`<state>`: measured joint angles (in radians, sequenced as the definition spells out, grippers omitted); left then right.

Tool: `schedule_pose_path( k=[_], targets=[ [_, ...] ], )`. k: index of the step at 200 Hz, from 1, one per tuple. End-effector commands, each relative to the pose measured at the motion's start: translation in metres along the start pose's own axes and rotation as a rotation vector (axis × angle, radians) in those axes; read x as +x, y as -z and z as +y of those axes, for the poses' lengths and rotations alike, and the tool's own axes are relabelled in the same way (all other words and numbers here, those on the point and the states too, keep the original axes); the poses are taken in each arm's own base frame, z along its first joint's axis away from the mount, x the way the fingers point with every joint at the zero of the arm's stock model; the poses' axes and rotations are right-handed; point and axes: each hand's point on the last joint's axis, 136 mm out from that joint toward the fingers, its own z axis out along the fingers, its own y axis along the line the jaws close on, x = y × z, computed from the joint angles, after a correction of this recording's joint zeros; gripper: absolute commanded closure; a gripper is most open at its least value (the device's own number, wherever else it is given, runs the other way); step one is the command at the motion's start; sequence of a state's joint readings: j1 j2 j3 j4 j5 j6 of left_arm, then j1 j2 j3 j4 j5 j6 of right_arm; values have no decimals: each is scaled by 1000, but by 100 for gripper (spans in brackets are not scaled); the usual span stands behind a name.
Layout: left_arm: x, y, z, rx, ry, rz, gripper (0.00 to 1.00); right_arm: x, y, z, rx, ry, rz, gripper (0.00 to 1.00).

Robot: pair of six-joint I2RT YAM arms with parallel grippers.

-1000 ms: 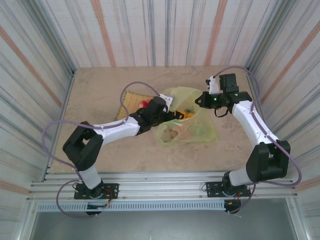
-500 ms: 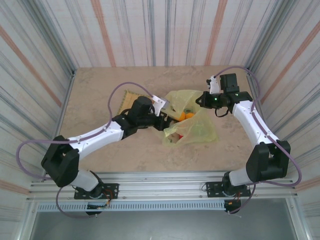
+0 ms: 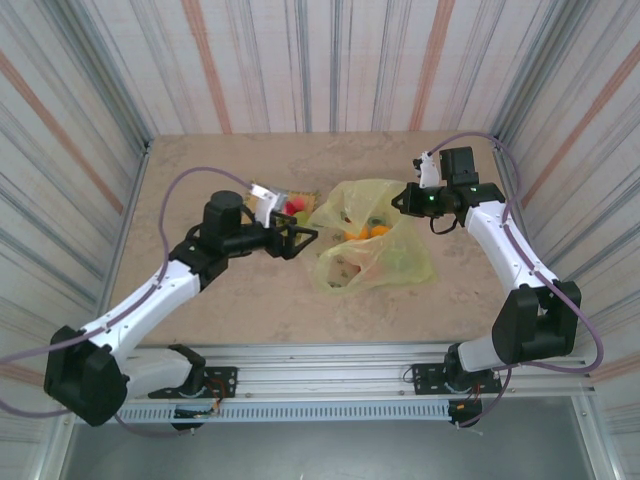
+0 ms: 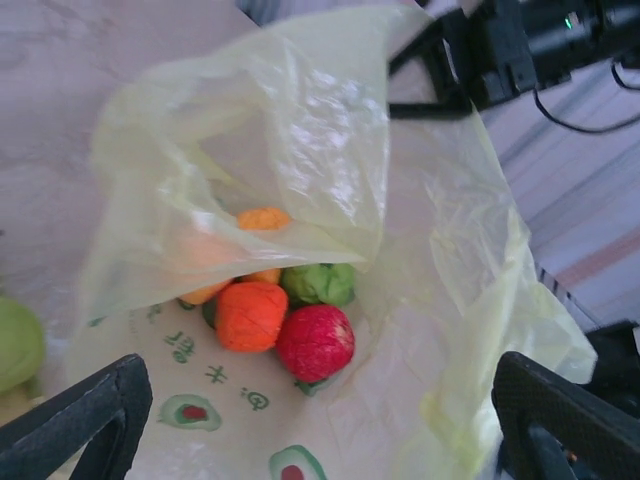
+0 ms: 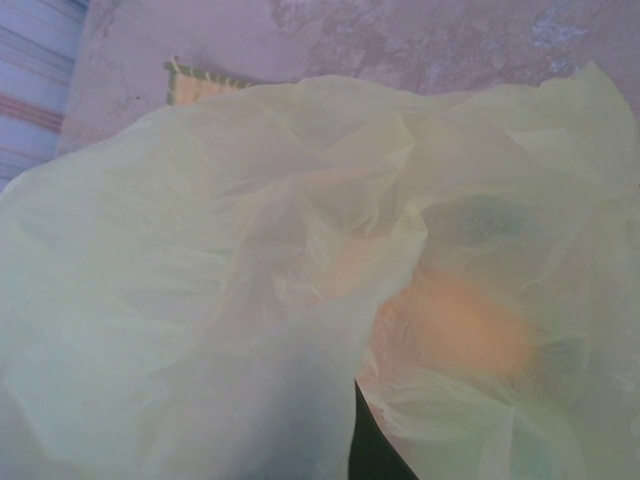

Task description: Place the fruits into the plastic bag

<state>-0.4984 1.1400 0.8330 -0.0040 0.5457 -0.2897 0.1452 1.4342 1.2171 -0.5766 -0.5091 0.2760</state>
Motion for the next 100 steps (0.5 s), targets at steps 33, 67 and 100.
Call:
schedule_pose_path(
  k=[33,67,100],
  targets=[
    [-8,25,98,-440,261,-20,8,-1,1,-2,7,10,2,100],
    [-10,3,122,-483,297,37,8,-1,4,-2,13,13,-5,100],
    [-5,-12,151,-538,338,71,8,-1,4,1,3,14,-5,100]
  ],
)
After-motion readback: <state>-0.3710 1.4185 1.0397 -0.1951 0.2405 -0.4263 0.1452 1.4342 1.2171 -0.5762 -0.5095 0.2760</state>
